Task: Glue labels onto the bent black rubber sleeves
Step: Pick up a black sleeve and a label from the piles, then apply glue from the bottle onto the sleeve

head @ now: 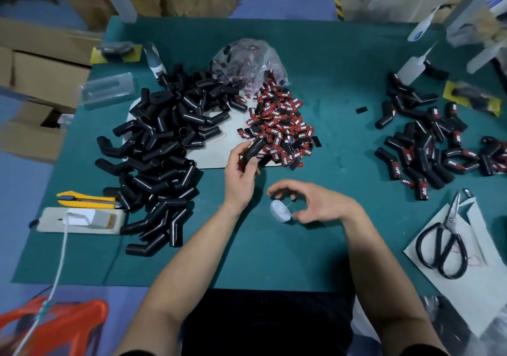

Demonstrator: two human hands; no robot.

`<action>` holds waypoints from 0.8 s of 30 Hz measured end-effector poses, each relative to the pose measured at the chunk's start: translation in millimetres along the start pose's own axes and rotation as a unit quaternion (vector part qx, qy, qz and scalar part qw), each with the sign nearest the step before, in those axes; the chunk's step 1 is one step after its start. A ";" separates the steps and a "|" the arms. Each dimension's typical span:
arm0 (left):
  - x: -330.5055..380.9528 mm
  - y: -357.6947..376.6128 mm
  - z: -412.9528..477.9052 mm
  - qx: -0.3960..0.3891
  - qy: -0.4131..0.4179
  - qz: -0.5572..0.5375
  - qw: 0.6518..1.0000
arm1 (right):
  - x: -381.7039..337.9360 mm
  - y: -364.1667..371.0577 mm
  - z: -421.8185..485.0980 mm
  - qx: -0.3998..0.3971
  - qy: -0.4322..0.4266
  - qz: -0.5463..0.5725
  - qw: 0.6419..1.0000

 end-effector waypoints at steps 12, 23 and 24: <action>-3.5 0.9 1.2 0.011 -0.005 0.030 0.999 | 4.2 -27.3 14.0 0.226 -0.031 0.125 0.966; 9.4 2.5 -1.4 0.004 0.011 0.066 0.998 | 39.5 -77.8 -11.3 0.503 0.015 0.090 0.859; 12.2 3.0 -1.9 0.002 0.019 0.065 0.998 | 39.0 -78.3 -11.9 0.504 0.016 0.086 0.859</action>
Point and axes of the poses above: each hand's wrist, its own z-axis towards the middle knuckle, its own y-axis out of the palm, x = y × z, the point moved 10 cm from there along z, towards the middle knuckle, and after that the axes turned 1 degree about y, right-handed, at the moved point
